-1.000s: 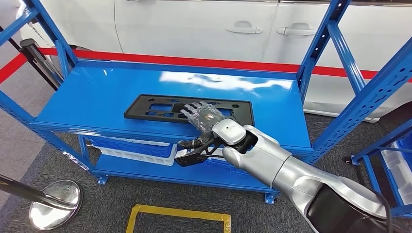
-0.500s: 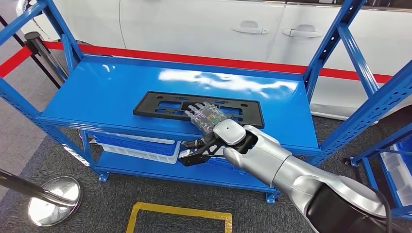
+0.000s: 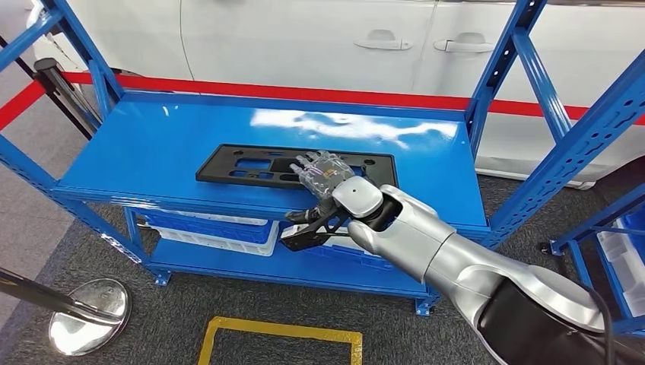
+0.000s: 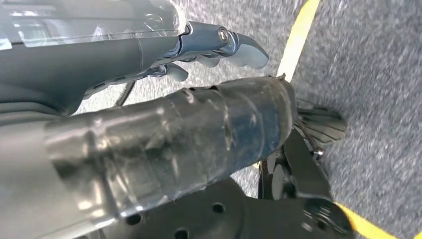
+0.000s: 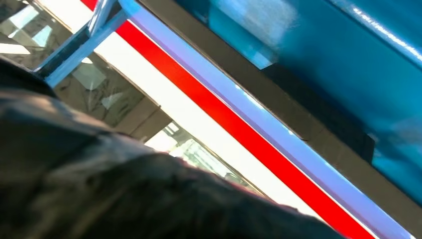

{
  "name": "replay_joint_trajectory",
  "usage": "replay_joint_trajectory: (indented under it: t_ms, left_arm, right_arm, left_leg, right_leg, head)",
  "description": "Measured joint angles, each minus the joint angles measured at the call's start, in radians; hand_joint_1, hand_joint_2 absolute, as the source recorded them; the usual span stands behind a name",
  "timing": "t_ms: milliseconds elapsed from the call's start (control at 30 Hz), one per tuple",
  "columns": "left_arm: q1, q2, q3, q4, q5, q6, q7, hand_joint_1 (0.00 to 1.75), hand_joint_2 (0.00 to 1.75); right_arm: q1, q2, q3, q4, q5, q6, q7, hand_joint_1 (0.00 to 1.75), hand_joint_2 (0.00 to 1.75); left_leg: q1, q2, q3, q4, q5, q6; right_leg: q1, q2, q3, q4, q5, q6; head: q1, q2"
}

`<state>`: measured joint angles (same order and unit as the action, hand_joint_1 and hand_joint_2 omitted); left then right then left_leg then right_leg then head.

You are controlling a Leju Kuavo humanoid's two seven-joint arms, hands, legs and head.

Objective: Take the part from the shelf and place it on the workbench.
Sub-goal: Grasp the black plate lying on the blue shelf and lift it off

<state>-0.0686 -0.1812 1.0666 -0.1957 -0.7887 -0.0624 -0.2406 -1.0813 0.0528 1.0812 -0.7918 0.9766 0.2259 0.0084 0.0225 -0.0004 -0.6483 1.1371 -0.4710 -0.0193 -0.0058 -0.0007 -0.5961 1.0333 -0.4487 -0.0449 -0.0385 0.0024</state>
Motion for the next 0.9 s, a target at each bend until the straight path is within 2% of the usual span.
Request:
replay_joint_trajectory:
  t_ms: [33, 67, 167, 233, 267, 333, 367, 400, 433, 500, 533, 567, 600, 667, 733, 767, 833, 867, 900]
  left_arm:
    - [0.000, 0.000, 0.002, 0.000, -0.001, -0.001, 0.001, 0.00, 0.00]
    - [-0.001, 0.001, 0.003, 0.000, -0.002, -0.001, 0.002, 0.00, 0.00]
    - [-0.002, 0.001, 0.004, 0.000, -0.004, -0.004, 0.005, 0.00, 0.00]
    - [-0.002, 0.001, 0.005, 0.000, -0.006, -0.004, 0.006, 0.00, 0.00]
    - [-0.001, 0.001, 0.005, 0.000, -0.006, -0.005, 0.007, 0.00, 0.00]
    - [-0.001, 0.001, 0.005, 0.000, -0.008, -0.005, 0.007, 0.00, 0.00]
    - [-0.001, 0.001, 0.005, 0.000, -0.009, -0.005, 0.008, 0.00, 0.00]
    - [-0.001, 0.001, 0.005, 0.000, -0.010, -0.005, 0.008, 0.00, 0.00]
    - [-0.001, 0.001, 0.005, 0.000, -0.010, -0.005, 0.008, 0.00, 0.00]
    - [-0.001, 0.000, 0.006, 0.000, -0.010, -0.005, 0.008, 0.00, 0.00]
    - [-0.001, 0.000, 0.006, 0.000, -0.010, -0.005, 0.008, 0.00, 0.00]
    - [-0.002, 0.000, 0.006, 0.000, -0.010, -0.005, 0.008, 0.00, 0.00]
    - [-0.002, 0.000, 0.006, 0.000, -0.010, -0.005, 0.008, 0.00, 0.00]
    - [-0.003, 0.000, 0.006, 0.000, -0.010, -0.005, 0.008, 0.00, 0.00]
    - [-0.003, 0.000, 0.007, 0.000, -0.008, -0.005, 0.009, 0.00, 0.00]
    - [-0.003, 0.000, 0.009, 0.000, -0.007, -0.004, 0.010, 0.00, 0.00]
    - [-0.002, 0.000, 0.013, 0.000, -0.005, -0.003, 0.013, 0.00, 0.00]
    - [-0.002, 0.000, 0.014, 0.000, -0.005, -0.002, 0.014, 0.00, 0.00]
    - [-0.001, 0.000, 0.014, 0.000, -0.005, -0.002, 0.015, 0.00, 0.00]
  right_arm:
    - [-0.001, 0.000, 0.000, 0.002, 0.001, 0.000, 0.000, 0.00, 0.00]
    - [-0.001, 0.001, 0.000, 0.003, 0.001, 0.000, 0.000, 0.00, 0.00]
    - [-0.003, 0.001, 0.001, 0.008, 0.001, 0.000, 0.000, 0.00, 0.00]
    - [-0.006, 0.001, 0.001, 0.010, 0.002, 0.000, 0.001, 0.00, 0.00]
    - [-0.007, 0.001, 0.001, 0.012, 0.003, 0.000, 0.002, 0.00, 0.00]
    - [-0.007, 0.001, 0.003, 0.018, 0.004, 0.001, 0.002, 0.00, 0.00]
    - [-0.006, 0.001, 0.005, 0.021, 0.004, 0.001, 0.002, 0.00, 0.00]
    - [-0.004, 0.001, 0.006, 0.024, 0.004, 0.001, 0.002, 0.00, 0.00]
    - [-0.003, 0.001, 0.007, 0.026, 0.004, 0.001, 0.003, 0.00, 0.00]
    - [-0.003, 0.001, 0.008, 0.030, 0.005, 0.001, 0.003, 0.00, 0.00]
    - [-0.004, 0.001, 0.008, 0.031, 0.005, 0.001, 0.003, 0.00, 0.00]
    - [-0.004, 0.002, 0.008, 0.032, 0.006, 0.001, 0.003, 0.00, 0.00]
    - [-0.004, 0.002, 0.008, 0.033, 0.006, 0.001, 0.003, 0.00, 0.00]
    - [-0.005, 0.004, 0.008, 0.035, 0.007, 0.001, 0.004, 0.00, 0.00]
    - [-0.006, 0.007, 0.008, 0.037, 0.010, 0.000, 0.004, 0.00, 0.00]
    - [-0.007, 0.010, 0.008, 0.039, 0.011, 0.000, 0.003, 0.00, 0.00]
    - [-0.007, 0.014, 0.009, 0.043, 0.013, -0.001, 0.001, 0.00, 0.00]
    - [-0.006, 0.015, 0.010, 0.045, 0.013, -0.001, 0.000, 0.00, 0.00]
    - [-0.005, 0.015, 0.010, 0.047, 0.013, -0.001, -0.002, 0.00, 0.00]
  left_leg:
    - [-0.001, 0.000, 0.029, -0.059, 0.020, 0.003]
    - [-0.003, -0.001, 0.046, -0.096, 0.028, 0.007]
    - [-0.005, -0.003, 0.051, -0.115, 0.031, 0.021]
    - [-0.002, -0.002, 0.052, -0.123, 0.038, 0.034]
    - [0.000, -0.001, 0.053, -0.126, 0.040, 0.040]
    - [-0.002, -0.001, 0.050, -0.126, 0.042, 0.044]
    - [-0.002, -0.001, 0.049, -0.125, 0.042, 0.045]
    - [-0.002, -0.001, 0.048, -0.124, 0.042, 0.045]
    - [-0.002, -0.002, 0.048, -0.122, 0.042, 0.044]
    - [-0.002, -0.003, 0.049, -0.118, 0.039, 0.042]
    - [-0.004, -0.003, 0.048, -0.116, 0.038, 0.039]
    - [-0.005, -0.003, 0.047, -0.115, 0.038, 0.035]
    - [-0.006, -0.003, 0.045, -0.115, 0.039, 0.031]
    - [-0.007, -0.003, 0.044, -0.119, 0.041, 0.020]
    - [-0.005, -0.003, 0.038, -0.100, 0.024, 0.010]
    - [-0.004, -0.003, 0.022, -0.063, 0.000, 0.006]
    - [-0.003, -0.002, -0.034, 0.061, -0.065, 0.000]
    - [-0.002, -0.002, -0.062, 0.122, -0.088, -0.003]
    - [-0.002, -0.002, -0.078, 0.156, -0.094, -0.005]
  right_leg:
    - [0.002, 0.001, -0.002, 0.004, -0.002, 0.004]
    - [0.003, 0.001, -0.004, 0.007, -0.003, 0.008]
    - [0.006, 0.002, -0.009, 0.007, -0.001, 0.021]
    - [0.004, 0.002, -0.020, 0.034, -0.023, 0.030]
    - [0.002, 0.002, -0.039, 0.077, -0.050, 0.034]
    - [0.000, 0.001, -0.097, 0.203, -0.112, 0.040]
    - [-0.001, 0.001, -0.122, 0.256, -0.129, 0.042]
    - [-0.002, 0.001, -0.133, 0.277, -0.127, 0.043]
    - [-0.002, 0.001, -0.126, 0.263, -0.108, 0.041]
    - [-0.001, 0.001, -0.069, 0.140, -0.041, 0.034]
    - [0.001, 0.001, -0.040, 0.077, -0.017, 0.030]
    - [0.004, 0.001, -0.020, 0.033, -0.003, 0.026]
    - [0.007, 0.002, -0.013, 0.013, -0.002, 0.024]
    - [0.008, 0.003, -0.012, 0.008, 0.000, 0.017]
    - [0.003, 0.003, -0.008, -0.002, 0.007, 0.005]
    - [0.000, 0.002, -0.006, -0.007, 0.010, -0.002]
    - [0.001, 0.001, -0.006, -0.009, 0.012, -0.008]
    - [0.002, 0.000, -0.007, -0.009, 0.012, -0.009]
    - [0.003, 0.000, -0.008, -0.008, 0.012, -0.009]
  head:
    - [0.000, 0.000]
    - [0.000, 0.000]
    - [0.001, 0.000]
    - [0.001, 0.000]
    - [0.002, 0.000]
    - [0.002, 0.000]
    - [0.002, 0.000]
    - [0.002, 0.000]
    - [0.002, 0.000]
    - [0.002, 0.000]
    - [0.002, 0.000]
    - [0.002, 0.000]
    - [0.002, 0.000]
    - [0.002, 0.000]
    - [0.001, 0.000]
    - [0.001, 0.000]
    - [0.000, 0.000]
    - [0.000, 0.000]
    - [0.000, 0.000]
